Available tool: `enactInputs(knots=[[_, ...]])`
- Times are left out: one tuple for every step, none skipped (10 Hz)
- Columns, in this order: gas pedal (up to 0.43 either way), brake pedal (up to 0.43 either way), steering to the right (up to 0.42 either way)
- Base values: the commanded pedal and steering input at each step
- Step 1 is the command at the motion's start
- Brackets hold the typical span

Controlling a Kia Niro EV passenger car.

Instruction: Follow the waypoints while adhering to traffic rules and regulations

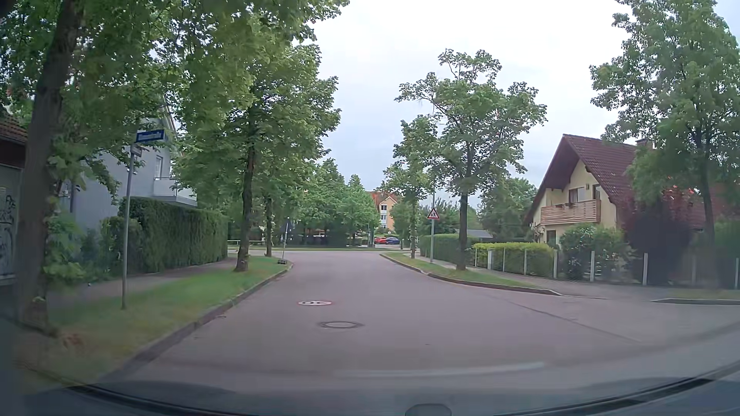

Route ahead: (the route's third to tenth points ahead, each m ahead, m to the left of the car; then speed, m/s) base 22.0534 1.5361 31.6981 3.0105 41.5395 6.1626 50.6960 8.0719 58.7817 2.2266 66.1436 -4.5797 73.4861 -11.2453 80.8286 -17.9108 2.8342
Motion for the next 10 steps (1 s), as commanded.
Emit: enactInputs(knots=[[0.039, 0.000, 0.158], [0.039, 0.000, 0.157], [0.028, 0.000, 0.154], [0.028, 0.000, 0.152], [0.028, 0.000, 0.152], [0.039, 0.000, 0.152], [0.039, 0.000, 0.152], [0.047, 0.000, 0.151], [0.047, 0.000, 0.140], [0.059, 0.000, 0.120]])
